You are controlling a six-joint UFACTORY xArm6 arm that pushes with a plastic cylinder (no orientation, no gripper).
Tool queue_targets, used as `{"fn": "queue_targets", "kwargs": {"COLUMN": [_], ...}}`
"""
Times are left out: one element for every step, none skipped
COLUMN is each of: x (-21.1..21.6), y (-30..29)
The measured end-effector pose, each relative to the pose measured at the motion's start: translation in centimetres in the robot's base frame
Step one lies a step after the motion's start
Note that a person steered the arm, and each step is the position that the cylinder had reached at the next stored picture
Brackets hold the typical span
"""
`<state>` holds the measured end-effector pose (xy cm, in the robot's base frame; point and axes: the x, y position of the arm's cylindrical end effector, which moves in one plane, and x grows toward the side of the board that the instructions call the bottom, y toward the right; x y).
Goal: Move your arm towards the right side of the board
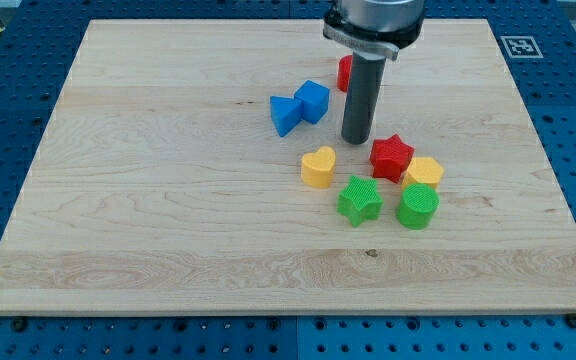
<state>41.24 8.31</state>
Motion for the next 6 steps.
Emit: {"fn": "queue_targets", "kwargs": {"x": [-0.4,1.4,5.5,5.9,7.0,7.3], "y": [5.1,9.9,10.2,12.1,15.1,15.8]}}
